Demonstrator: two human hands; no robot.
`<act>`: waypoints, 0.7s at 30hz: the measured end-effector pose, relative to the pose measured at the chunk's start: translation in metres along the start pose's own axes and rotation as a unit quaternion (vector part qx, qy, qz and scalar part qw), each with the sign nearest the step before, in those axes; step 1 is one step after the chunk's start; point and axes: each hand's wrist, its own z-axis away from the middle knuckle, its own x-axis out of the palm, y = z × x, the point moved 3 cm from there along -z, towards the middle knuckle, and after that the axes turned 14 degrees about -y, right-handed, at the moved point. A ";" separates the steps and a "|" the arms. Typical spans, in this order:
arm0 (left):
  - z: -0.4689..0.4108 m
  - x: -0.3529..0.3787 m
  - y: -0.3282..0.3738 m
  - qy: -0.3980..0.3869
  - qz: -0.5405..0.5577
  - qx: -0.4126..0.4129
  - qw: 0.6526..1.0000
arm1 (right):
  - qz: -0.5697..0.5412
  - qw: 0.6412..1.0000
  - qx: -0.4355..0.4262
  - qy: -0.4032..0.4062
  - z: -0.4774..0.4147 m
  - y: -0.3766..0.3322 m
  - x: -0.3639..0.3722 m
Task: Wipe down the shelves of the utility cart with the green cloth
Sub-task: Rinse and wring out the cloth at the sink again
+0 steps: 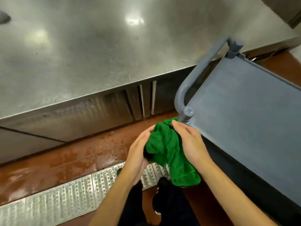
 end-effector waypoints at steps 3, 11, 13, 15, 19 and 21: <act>0.023 -0.038 0.044 0.068 -0.098 0.051 0.992 | 0.071 0.997 -0.027 -0.001 -0.023 -0.037 0.038; 0.084 -0.115 0.143 0.048 -0.082 0.146 0.985 | 0.101 0.988 -0.046 -0.112 -0.080 -0.107 0.183; 0.097 -0.133 0.162 0.067 -0.060 0.176 0.980 | 0.064 0.989 -0.050 -0.125 -0.091 -0.119 0.224; 0.108 -0.149 0.180 0.083 -0.097 0.211 0.969 | -0.008 0.989 -0.045 -0.143 -0.098 -0.128 0.265; 0.136 -0.188 0.217 0.142 -0.167 0.262 0.940 | -0.104 0.968 -0.030 -0.226 -0.104 -0.138 0.341; 0.150 -0.209 0.237 0.155 -0.181 0.279 0.930 | -0.110 0.950 -0.021 -0.292 -0.105 -0.142 0.371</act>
